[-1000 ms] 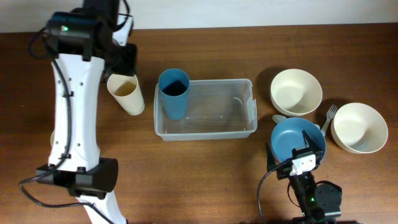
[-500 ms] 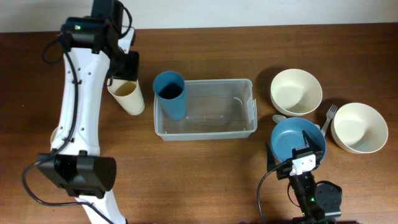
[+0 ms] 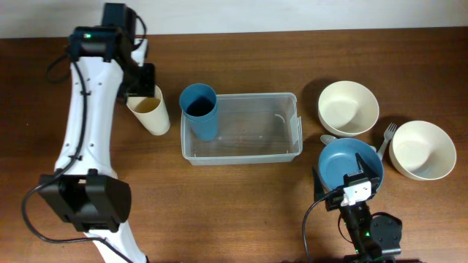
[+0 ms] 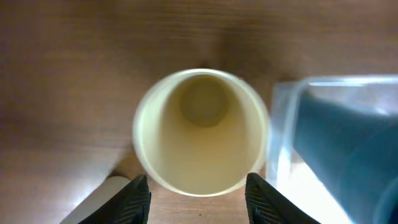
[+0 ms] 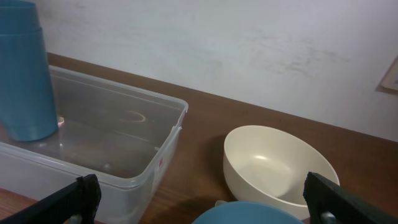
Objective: Pack container
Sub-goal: 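Release and move the left gripper over the beige cup, then grasp the beige cup with the left gripper and lift it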
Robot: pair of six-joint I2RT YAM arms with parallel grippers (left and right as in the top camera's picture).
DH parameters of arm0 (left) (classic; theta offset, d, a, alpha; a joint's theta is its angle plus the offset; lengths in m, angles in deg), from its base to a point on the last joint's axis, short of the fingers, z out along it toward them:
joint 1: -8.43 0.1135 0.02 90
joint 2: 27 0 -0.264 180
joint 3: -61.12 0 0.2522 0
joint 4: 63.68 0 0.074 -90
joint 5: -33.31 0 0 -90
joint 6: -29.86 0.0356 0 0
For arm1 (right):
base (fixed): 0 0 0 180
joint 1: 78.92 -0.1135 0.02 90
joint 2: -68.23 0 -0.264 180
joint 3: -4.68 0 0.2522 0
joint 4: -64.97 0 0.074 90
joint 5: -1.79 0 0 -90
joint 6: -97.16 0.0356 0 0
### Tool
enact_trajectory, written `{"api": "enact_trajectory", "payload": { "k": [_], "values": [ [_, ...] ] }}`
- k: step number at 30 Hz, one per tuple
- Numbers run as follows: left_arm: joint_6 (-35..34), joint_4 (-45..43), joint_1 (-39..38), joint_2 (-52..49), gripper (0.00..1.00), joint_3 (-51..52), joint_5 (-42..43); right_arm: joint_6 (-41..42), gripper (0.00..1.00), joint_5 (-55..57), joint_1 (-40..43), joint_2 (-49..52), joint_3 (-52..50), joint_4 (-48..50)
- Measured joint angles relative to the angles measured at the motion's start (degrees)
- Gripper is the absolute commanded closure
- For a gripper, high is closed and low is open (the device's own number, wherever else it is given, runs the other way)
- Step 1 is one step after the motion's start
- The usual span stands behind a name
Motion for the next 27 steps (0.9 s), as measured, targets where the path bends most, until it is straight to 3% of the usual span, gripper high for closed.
{"api": "enact_trajectory", "payload": {
  "k": [9,27],
  "values": [
    [-3.0,-1.3,3.2,0.0,0.49,1.4,0.0,0.0,0.01,0.0,0.0,0.0,0.0,0.0],
    [-3.4,-13.5,4.6,0.0,0.49,16.6,-0.4,0.0,0.01,0.0,0.0,0.0,0.0,0.0]
  ]
}}
